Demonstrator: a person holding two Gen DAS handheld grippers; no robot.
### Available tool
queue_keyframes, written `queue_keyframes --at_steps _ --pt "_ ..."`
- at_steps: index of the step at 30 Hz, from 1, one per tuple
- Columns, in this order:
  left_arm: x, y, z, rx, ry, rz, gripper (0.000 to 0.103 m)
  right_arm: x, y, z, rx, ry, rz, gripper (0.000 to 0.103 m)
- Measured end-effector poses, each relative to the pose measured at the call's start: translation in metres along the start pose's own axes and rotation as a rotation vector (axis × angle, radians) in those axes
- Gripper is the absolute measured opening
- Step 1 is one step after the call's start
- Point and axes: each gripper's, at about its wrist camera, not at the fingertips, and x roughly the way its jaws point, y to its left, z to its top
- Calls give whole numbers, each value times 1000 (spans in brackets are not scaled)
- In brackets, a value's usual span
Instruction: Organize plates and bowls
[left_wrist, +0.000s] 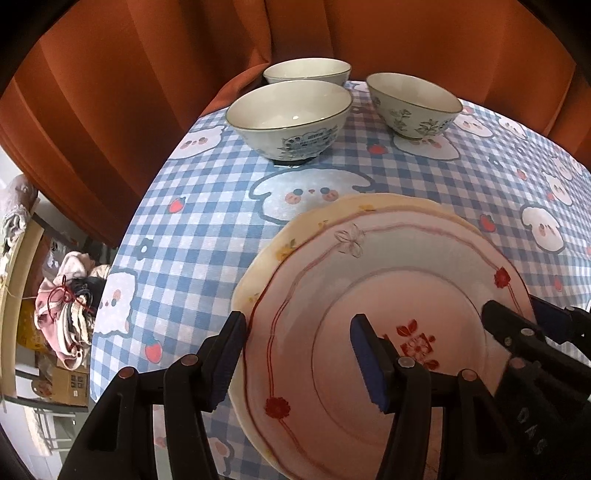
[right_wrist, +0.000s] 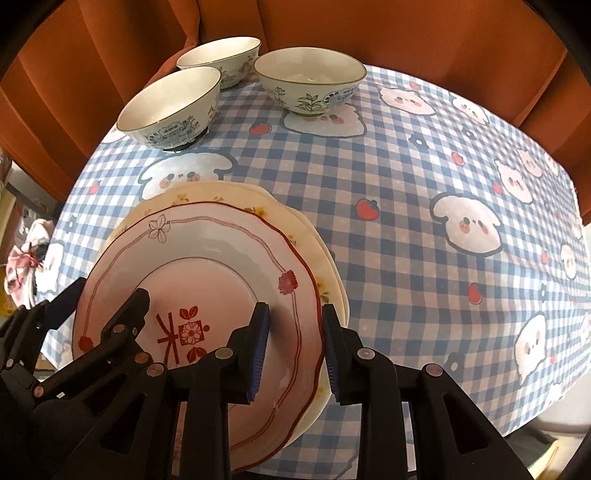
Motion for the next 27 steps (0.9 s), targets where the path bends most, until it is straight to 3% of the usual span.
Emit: queue_keyframes --at_steps 16,27 --pt "-3 9 3 -20 17 -131 82 -9 -12 3 94 -11 -8 32" --pt "-12 31 44 -86 -36 -113 86 -28 -1 47 54 -65 36 37"
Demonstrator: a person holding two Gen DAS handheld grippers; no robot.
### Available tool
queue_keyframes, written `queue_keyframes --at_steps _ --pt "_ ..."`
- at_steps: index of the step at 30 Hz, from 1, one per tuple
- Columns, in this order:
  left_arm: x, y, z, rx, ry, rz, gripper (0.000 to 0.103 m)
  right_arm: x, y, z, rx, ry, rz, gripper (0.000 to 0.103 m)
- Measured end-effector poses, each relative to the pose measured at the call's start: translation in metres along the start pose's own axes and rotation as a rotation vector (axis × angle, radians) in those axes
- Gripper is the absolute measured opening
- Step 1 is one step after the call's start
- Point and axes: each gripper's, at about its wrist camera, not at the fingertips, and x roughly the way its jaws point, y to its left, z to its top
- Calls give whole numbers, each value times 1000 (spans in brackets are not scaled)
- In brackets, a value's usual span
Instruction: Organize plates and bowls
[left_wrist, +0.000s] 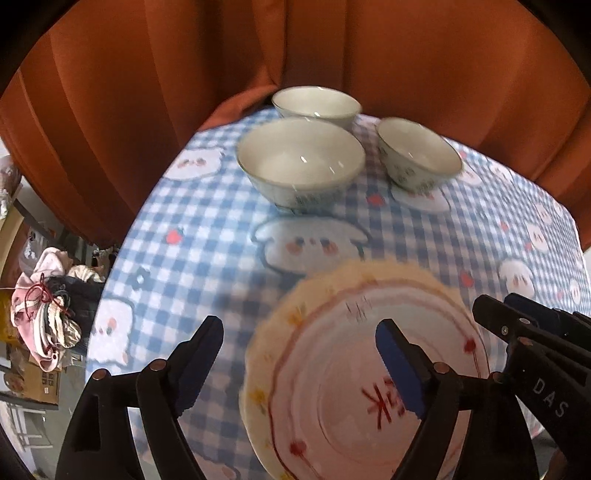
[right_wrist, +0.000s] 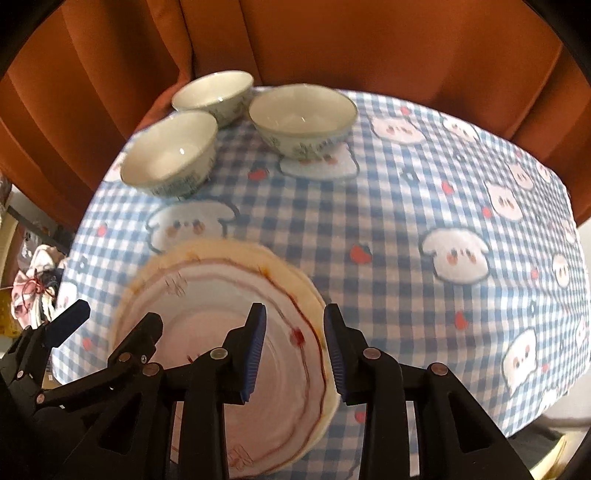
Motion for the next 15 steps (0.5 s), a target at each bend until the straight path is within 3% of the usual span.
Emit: queue_keyframes --at_steps 5,10,15 --pt "12 8 26 -35 -25 57 86 6 11 34 -25 -38 53 43" --pt "26 16 55 -46 -35 84 86 16 20 68 -14 -75 113 64" --pt "39 20 84 -45 -56 83 86 29 33 99 -30 -100 132 65"
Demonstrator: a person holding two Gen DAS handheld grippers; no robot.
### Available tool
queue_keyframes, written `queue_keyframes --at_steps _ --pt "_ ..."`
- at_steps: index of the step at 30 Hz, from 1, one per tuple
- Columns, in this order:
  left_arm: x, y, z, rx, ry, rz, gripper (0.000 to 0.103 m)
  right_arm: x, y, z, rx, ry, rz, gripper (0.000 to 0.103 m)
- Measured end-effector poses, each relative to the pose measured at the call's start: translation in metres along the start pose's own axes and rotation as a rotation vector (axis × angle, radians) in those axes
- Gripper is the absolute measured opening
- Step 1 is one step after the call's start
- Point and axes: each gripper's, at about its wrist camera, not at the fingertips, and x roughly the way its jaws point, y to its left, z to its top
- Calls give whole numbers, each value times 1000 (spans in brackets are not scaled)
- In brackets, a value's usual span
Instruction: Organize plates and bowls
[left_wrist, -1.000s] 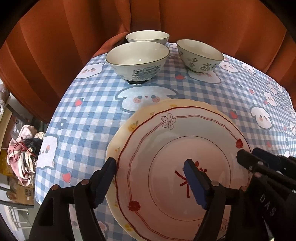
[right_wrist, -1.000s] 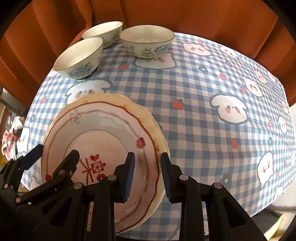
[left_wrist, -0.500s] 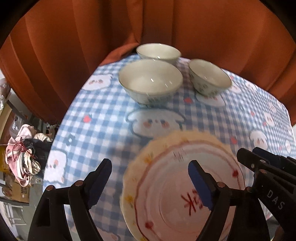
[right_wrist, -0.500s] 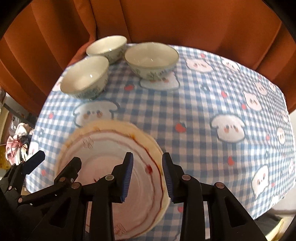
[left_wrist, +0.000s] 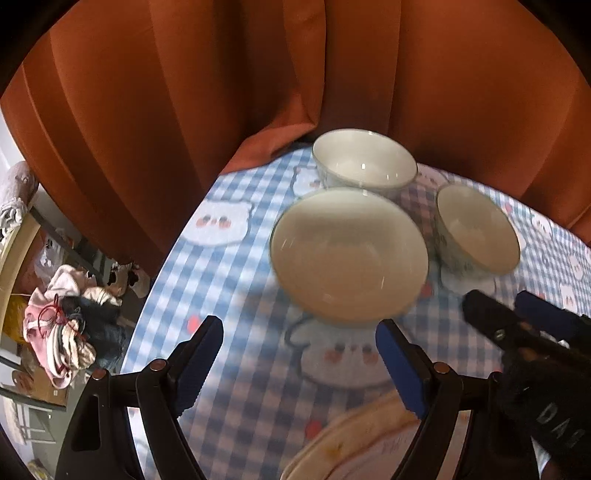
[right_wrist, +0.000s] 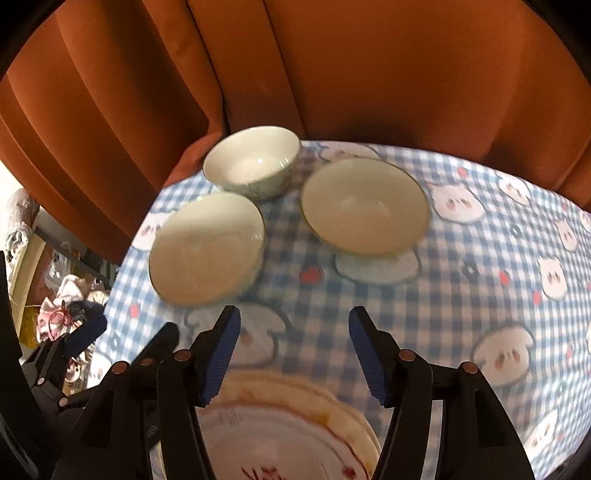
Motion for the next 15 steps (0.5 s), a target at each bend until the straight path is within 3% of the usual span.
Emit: queue_keyframes --at_steps 15 --pt "52 9 41 -32 -24 9 78 61 17 49 -24 -35 6 65"
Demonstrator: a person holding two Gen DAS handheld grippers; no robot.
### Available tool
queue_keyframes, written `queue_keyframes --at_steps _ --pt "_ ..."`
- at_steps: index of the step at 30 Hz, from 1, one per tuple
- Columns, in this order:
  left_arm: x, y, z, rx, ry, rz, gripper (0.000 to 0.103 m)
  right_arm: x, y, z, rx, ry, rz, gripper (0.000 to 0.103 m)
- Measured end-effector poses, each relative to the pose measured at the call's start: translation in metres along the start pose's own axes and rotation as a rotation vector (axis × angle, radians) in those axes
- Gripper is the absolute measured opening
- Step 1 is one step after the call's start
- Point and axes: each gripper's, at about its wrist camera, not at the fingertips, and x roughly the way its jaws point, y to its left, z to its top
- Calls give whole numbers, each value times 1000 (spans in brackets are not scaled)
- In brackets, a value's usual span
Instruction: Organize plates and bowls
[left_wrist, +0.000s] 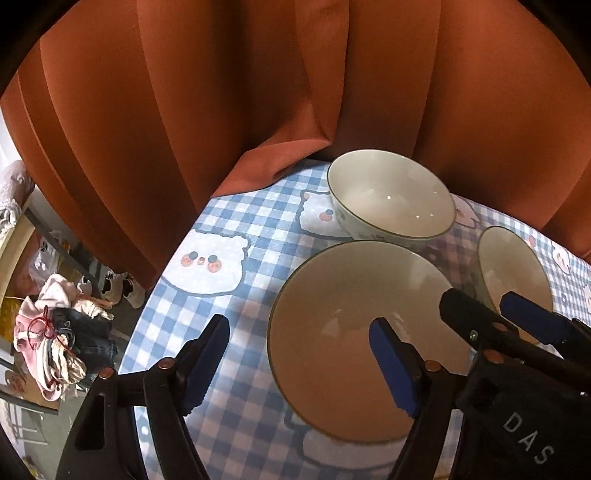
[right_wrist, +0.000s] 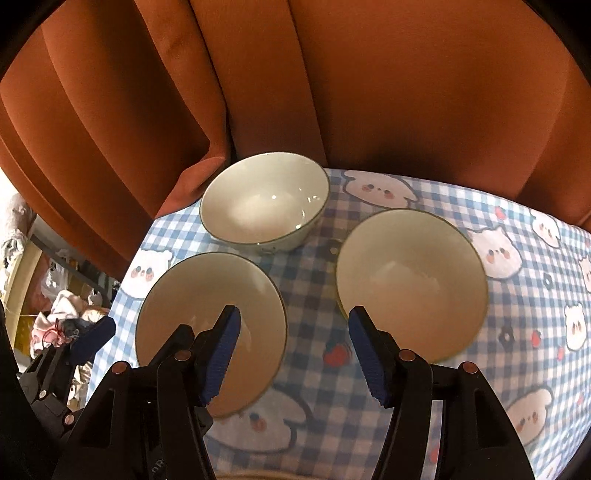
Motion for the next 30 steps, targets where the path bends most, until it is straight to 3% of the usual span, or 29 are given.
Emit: queue_keyframes --at_steps 3,9,14,18,30 --pt "9 -1 2 4 2 7 72 9 4 2 -19 -9 -5 61" --pt "22 2 2 -3 30 -6 59 25 15 5 -42 20 7 42" --pt "29 0 3 5 52 -15 37 36 18 6 -44 38 8 33" --pt "29 -4 3 13 49 11 36 37 16 7 -49 42 -10 23" --pt "0 -9 0 38 30 6 36 12 14 4 -49 21 -7 22"
